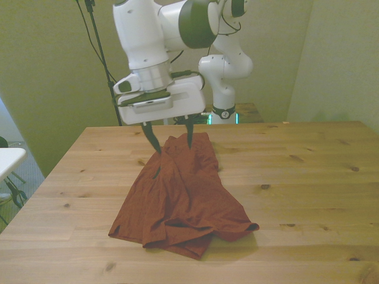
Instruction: Fold the shorts
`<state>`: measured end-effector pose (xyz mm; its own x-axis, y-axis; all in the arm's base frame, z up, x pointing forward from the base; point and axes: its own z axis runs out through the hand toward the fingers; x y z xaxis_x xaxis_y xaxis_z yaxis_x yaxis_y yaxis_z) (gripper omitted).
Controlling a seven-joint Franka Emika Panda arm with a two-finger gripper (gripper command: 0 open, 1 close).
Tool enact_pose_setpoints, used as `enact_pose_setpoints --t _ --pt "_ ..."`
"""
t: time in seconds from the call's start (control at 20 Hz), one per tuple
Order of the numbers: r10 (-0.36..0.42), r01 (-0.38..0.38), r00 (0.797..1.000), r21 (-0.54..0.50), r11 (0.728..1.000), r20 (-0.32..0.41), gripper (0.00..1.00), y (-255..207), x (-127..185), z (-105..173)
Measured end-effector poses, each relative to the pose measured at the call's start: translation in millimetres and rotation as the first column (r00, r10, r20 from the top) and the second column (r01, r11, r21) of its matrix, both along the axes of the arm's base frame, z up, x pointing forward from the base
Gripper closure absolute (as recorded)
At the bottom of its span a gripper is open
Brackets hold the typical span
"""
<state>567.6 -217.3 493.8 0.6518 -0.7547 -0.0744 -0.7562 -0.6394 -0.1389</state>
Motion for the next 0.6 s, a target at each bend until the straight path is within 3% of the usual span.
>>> enact_pose_setpoints --t 0.3,0.6 --pt "0.132 -0.132 0.991 0.021 0.991 -0.003 0.0 117 -72 32" --pt "0.207 -0.206 0.978 0.029 0.978 -0.034 0.0 216 -172 15"
